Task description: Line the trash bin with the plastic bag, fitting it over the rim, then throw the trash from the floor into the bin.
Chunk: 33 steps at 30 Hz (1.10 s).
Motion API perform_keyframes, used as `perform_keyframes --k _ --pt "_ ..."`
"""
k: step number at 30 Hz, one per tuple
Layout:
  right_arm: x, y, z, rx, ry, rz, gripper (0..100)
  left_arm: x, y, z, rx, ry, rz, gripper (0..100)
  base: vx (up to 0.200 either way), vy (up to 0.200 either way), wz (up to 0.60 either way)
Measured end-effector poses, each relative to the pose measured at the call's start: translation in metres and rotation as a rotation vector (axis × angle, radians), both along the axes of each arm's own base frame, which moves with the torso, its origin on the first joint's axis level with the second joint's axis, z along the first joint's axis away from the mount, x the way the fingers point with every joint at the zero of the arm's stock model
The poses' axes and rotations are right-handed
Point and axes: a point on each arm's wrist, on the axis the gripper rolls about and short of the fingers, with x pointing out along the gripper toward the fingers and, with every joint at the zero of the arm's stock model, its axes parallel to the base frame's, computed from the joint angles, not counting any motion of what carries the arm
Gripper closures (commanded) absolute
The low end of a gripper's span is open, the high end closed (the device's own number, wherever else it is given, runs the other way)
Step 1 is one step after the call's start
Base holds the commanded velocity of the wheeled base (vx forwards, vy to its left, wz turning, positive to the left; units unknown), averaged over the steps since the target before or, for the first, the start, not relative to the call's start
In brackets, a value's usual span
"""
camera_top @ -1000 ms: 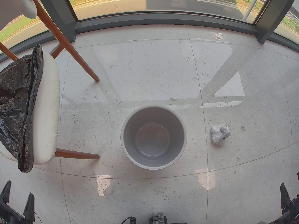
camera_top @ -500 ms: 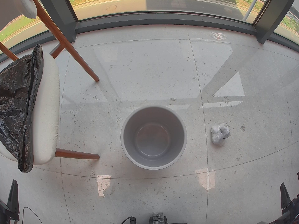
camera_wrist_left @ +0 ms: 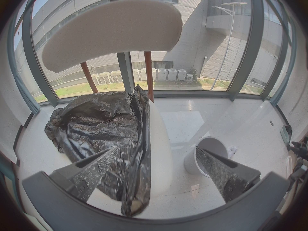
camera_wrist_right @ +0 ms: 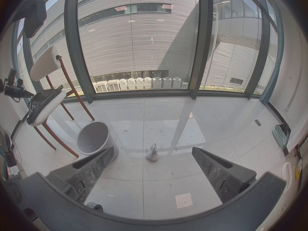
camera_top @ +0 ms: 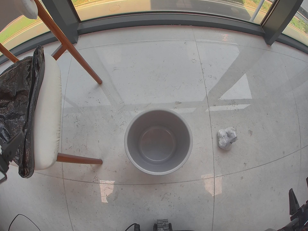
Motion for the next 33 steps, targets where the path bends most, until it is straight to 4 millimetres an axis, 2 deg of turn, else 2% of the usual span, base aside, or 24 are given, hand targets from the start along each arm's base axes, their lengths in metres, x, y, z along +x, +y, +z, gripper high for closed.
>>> perform_keyframes --k 4,12,16,22,23,33 --pt "0.0 0.0 0.0 0.001 -0.001 0.0 0 0.041 0.003 0.018 0.002 0.037 0.038 0 0.0 0.0 0.0" --pt "0.0 0.0 0.0 0.001 0.0 -0.001 0 0.104 0.014 0.024 0.027 0.037 0.062 0 0.0 0.0 0.0" --pt "0.0 0.0 0.0 0.001 -0.001 -0.001 0 0.122 0.02 0.017 0.033 0.071 0.08 0 0.0 0.0 0.0" --pt "0.0 0.0 0.0 0.001 0.0 -0.001 0 0.135 0.026 0.008 0.027 0.116 0.093 0 0.0 0.0 0.0" --pt "0.0 0.0 0.0 0.001 0.0 -0.001 0 0.136 0.026 0.007 0.027 0.121 0.094 100 0.0 0.0 0.0" --pt "0.0 0.0 0.0 0.001 0.0 0.0 0 0.14 0.026 0.005 0.027 0.122 0.087 100 0.0 0.0 0.0"
